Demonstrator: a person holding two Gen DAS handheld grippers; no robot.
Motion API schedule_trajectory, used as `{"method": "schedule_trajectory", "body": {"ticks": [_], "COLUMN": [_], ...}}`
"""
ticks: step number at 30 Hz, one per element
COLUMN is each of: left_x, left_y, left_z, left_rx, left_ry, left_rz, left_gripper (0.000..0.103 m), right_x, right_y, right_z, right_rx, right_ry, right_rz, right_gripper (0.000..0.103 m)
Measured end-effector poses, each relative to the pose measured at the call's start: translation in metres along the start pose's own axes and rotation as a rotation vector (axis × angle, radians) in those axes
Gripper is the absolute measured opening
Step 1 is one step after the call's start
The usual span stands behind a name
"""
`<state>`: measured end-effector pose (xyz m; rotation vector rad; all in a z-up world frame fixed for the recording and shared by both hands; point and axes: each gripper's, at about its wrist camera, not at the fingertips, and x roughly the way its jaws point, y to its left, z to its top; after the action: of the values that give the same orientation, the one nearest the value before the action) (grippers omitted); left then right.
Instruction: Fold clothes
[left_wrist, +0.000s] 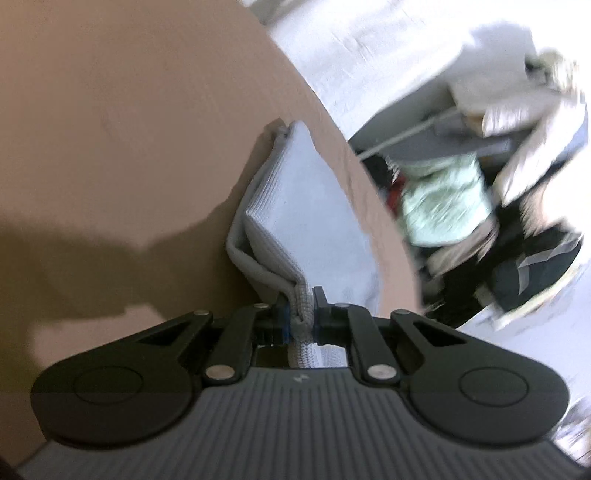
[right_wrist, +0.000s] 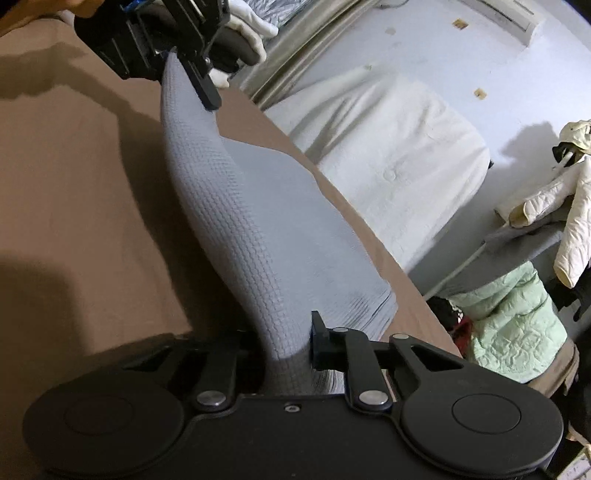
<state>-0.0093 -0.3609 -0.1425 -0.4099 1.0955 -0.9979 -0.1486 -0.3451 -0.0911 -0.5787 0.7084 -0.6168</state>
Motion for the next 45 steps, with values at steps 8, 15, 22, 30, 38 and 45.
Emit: {"method": "schedule_trajectory", "body": {"ticks": [8, 15, 22, 30, 38, 45], "left_x": [-0.056, -0.143, -0.196, -0.144, -0.04, 0.0], "left_y": [-0.031, -0.032, -0.02, -0.048, -0.051, -0.012], "left_z": [0.009, -0.019, -0.031, -0.016, 0.034, 0.039], "left_rx": [0.063, 0.065, 0.039, 0.16, 0.127, 0.053], "left_ry": [-0.042, -0.001, 0.014, 0.01, 0.117, 0.157], "left_rz": [0.042, 0.076, 0.05, 0.137, 0.195, 0.187], "left_gripper": [0.009, 0.009, 0.009, 0.009, 0.009, 0.009], "right_x": [-0.047, -0.104, -0.149, -0.089, 0.008, 0.064], "right_y": [-0.034, -0.039, -0.06, -0.084, -0.146, -0.144], "right_z": [0.031, 0.053, 0.061, 0.044, 0.023, 0.001], "right_rx": [0.088, 0.152, 0.342, 0.54, 0.786, 0.903], "right_ry": [0.001, 0.024, 0.078, 0.172, 0.307, 0.397], "right_rz": [0.122, 0.353, 0.659, 0.722, 0.773, 0.817], "right_gripper": [0.016, 0.016, 0.016, 0.016, 0.019, 0.024]}}
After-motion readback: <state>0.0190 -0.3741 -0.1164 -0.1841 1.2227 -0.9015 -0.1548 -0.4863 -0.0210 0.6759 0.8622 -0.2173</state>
